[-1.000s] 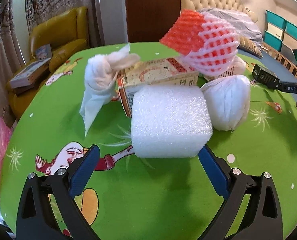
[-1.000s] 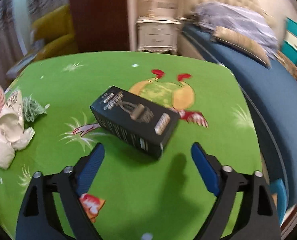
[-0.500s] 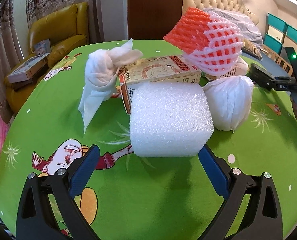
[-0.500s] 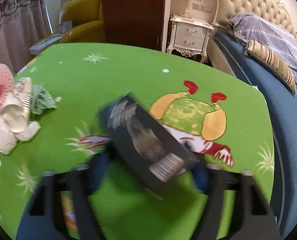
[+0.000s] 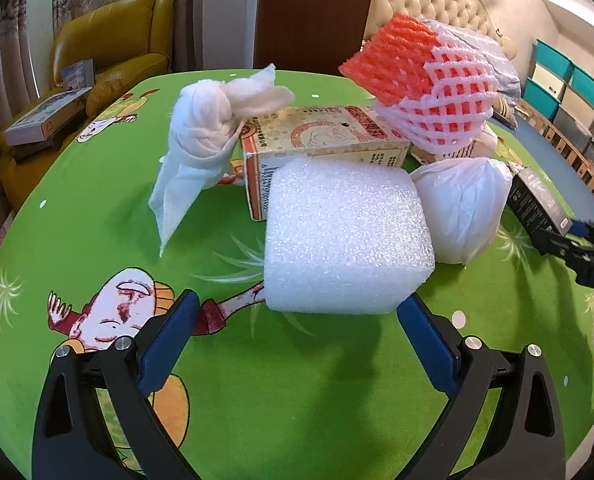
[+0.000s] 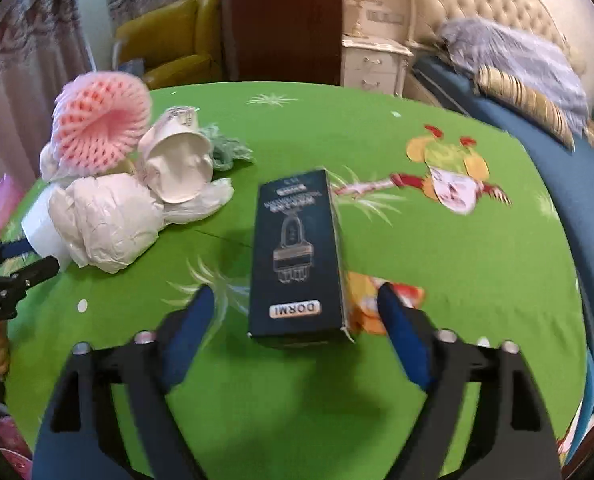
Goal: Collect trash
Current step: 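Grasp the black DORMI box with the right tool while the left tool grasps a white foam block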
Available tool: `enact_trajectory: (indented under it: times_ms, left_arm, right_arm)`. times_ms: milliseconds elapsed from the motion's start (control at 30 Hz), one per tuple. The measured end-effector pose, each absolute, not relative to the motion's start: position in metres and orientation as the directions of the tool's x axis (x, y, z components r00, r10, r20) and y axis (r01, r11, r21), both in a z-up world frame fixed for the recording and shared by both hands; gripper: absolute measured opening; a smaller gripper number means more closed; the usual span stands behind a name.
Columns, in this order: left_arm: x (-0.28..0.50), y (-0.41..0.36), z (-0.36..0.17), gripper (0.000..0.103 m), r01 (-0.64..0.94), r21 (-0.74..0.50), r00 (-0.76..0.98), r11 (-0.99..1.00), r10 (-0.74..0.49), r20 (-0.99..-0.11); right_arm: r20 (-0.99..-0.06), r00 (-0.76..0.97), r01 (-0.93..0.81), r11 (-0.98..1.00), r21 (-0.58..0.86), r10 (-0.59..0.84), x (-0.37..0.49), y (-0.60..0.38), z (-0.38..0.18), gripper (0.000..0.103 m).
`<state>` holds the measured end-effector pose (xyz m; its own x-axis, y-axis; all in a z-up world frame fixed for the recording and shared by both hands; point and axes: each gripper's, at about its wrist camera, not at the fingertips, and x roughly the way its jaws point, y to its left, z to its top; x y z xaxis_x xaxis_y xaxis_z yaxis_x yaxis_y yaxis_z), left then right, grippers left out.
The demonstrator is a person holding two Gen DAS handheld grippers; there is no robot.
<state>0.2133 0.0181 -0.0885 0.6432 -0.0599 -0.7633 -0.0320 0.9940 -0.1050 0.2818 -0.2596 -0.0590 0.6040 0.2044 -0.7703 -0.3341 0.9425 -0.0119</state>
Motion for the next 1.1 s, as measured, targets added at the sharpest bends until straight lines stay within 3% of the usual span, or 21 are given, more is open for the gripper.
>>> enact_trajectory:
  times_ms: [133, 167, 200, 233, 300, 633, 867, 1000, 1033, 1100]
  left_arm:
    - [0.211, 0.017, -0.087, 0.093, -0.047, -0.084, 0.652, 0.995, -0.033, -0.757]
    - [0.210, 0.017, -0.086, 0.093, -0.052, -0.079, 0.656, 0.995, -0.026, -0.755]
    - [0.209, 0.016, -0.085, 0.093, -0.055, -0.075, 0.660, 0.996, -0.020, -0.751]
    - [0.209, 0.015, -0.084, 0.093, -0.055, -0.072, 0.661, 0.996, -0.018, -0.750]
    - [0.208, 0.013, -0.084, 0.093, -0.059, -0.069, 0.661, 0.996, -0.012, -0.751]
    - [0.205, -0.012, -0.074, 0.093, -0.010, 0.018, 0.689, 1.000, 0.020, -0.724]
    - [0.219, -0.014, -0.076, 0.093, -0.028, 0.023, 0.665, 0.999, 0.036, -0.746]
    - [0.229, -0.011, -0.074, 0.093, -0.050, 0.025, 0.669, 0.998, 0.052, -0.741]
    - [0.231, -0.011, -0.075, 0.092, -0.051, 0.028, 0.669, 0.998, 0.055, -0.741]
    - [0.233, -0.013, -0.075, 0.075, -0.041, 0.023, 0.663, 0.999, 0.045, -0.747]
  right_arm:
    - [-0.772, 0.604, -0.298, 0.954, 0.013, 0.199, 0.302, -0.263, -0.062, 0.081]
    - [-0.776, 0.605, -0.286, 0.958, -0.002, 0.179, 0.304, -0.264, -0.065, 0.076]
    - [-0.781, 0.602, -0.272, 0.962, -0.005, 0.165, 0.304, -0.265, -0.067, 0.064]
    - [-0.776, 0.605, -0.264, 0.964, 0.013, 0.176, 0.299, -0.266, -0.067, 0.059]
    - [-0.764, 0.613, -0.264, 0.964, 0.039, 0.199, 0.287, -0.269, -0.064, 0.039]
    - [-0.661, 0.712, -0.223, 0.969, 0.104, 0.235, 0.194, -0.270, -0.047, 0.038]
    - [-0.651, 0.730, -0.225, 0.973, 0.056, 0.207, 0.170, -0.253, -0.051, 0.039]
    - [-0.698, 0.680, -0.227, 0.970, 0.091, 0.225, 0.178, -0.252, -0.066, 0.039]
    - [-0.689, 0.688, -0.223, 0.970, 0.097, 0.227, 0.178, -0.254, -0.064, 0.039]
    - [-0.687, 0.686, -0.215, 0.969, 0.121, 0.238, 0.180, -0.259, -0.064, 0.039]
